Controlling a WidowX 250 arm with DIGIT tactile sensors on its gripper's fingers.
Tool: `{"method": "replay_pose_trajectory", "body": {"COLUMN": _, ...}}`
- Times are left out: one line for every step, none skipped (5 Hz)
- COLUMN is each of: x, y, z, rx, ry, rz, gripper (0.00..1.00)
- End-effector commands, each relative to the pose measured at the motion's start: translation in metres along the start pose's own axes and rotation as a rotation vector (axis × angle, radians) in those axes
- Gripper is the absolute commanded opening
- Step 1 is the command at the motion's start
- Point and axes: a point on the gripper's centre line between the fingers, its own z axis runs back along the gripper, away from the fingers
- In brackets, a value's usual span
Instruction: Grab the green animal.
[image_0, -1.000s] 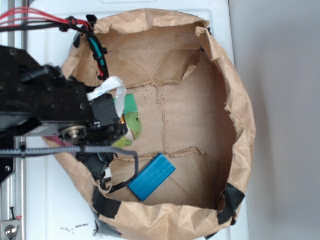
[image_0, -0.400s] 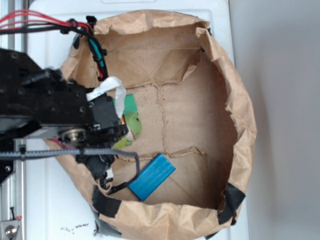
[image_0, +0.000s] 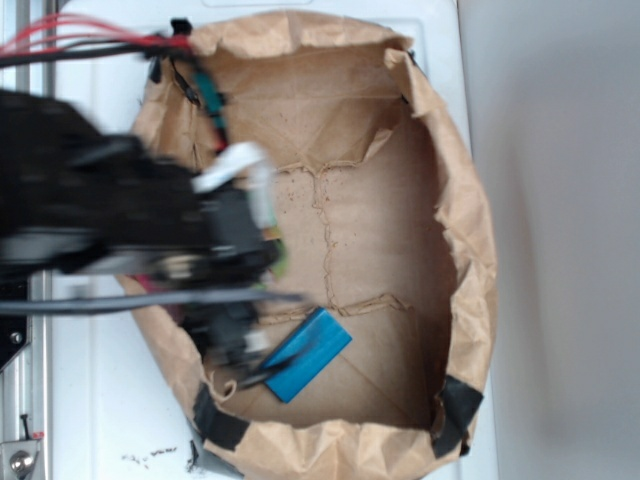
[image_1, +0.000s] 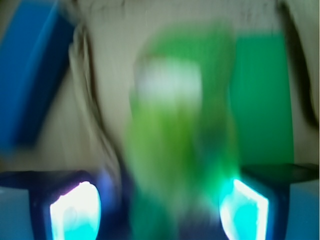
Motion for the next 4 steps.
{"method": "replay_pose_trajectory", "body": {"x": 0.0488, "y": -0.0212, "z": 0.0027, "rx": -0.002, "ry": -0.066, "rz": -0.004, "gripper": 1.0}}
{"method": "replay_pose_trajectory", "body": {"x": 0.0486, "y": -0.0214, "z": 0.0028, "rx": 0.001, "ry": -0.063, "rz": 0.002, "gripper": 1.0}}
{"method": "replay_pose_trajectory", "body": {"x": 0.0488, "y": -0.0211, "z": 0.0031, "rx": 0.0, "ry": -0.058, "rz": -0.011, "gripper": 1.0}}
{"method": "replay_pose_trajectory", "body": {"x": 0.0486, "y": -0.0219, "z": 0.0026, "rx": -0.012, "ry": -0.057, "rz": -0.001, "gripper": 0.0}}
